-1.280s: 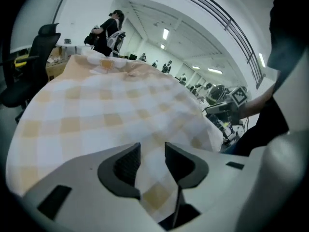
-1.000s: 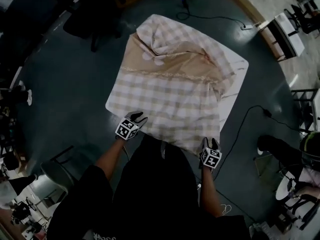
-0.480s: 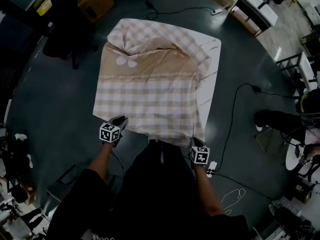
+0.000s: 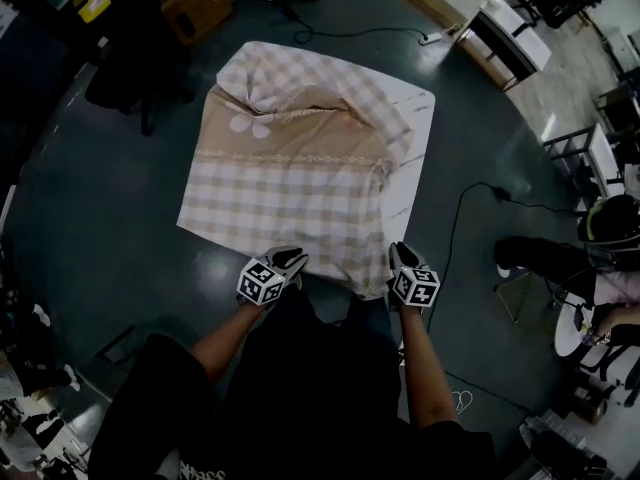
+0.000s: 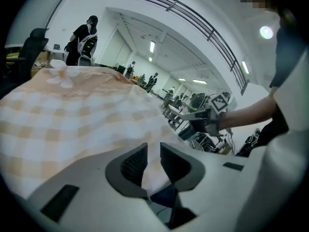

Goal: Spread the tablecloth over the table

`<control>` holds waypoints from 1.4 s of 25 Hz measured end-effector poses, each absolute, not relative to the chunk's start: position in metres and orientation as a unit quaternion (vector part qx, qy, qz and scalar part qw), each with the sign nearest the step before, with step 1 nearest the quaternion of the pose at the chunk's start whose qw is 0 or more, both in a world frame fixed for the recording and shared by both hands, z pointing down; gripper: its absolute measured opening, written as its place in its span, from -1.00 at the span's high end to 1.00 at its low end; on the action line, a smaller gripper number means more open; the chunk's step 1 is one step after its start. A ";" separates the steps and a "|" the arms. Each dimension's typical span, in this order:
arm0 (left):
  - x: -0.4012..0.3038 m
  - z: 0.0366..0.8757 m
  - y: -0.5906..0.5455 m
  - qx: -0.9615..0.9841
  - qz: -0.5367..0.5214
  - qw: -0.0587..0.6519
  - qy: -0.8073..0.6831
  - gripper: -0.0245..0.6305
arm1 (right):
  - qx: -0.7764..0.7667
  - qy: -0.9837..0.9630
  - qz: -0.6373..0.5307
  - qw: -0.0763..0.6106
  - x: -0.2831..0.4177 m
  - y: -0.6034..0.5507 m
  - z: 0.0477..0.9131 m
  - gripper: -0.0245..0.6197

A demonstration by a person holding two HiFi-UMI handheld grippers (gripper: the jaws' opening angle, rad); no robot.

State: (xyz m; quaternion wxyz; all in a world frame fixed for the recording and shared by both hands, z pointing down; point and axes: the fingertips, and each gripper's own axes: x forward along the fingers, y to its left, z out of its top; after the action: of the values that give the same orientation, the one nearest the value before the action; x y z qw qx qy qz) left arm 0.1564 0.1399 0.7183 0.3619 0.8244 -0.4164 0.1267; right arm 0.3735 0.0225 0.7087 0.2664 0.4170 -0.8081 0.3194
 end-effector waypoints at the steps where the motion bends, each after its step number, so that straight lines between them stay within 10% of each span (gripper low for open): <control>1: 0.179 0.716 0.134 0.829 0.122 0.358 -0.413 0.64 | 0.408 -0.813 0.320 0.263 0.370 0.003 0.710 0.68; 13: 0.281 0.740 0.093 0.705 0.128 0.390 -0.578 0.76 | 0.277 -0.809 0.423 0.299 0.302 -0.118 0.784 0.54; 21: 0.300 0.739 0.089 0.654 0.101 0.396 -0.637 0.76 | 0.223 -0.822 0.424 0.307 0.304 -0.119 0.783 0.86; 35: 0.338 0.754 0.100 0.715 0.149 0.382 -0.566 0.76 | 0.355 -0.832 0.289 0.314 0.498 -0.200 0.733 0.88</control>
State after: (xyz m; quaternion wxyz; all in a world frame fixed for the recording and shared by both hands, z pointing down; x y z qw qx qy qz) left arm 0.3379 0.0998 0.7545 0.3818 0.7151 -0.5662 0.1495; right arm 0.4982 -0.1999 0.7331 0.3135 0.3548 -0.8321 0.2888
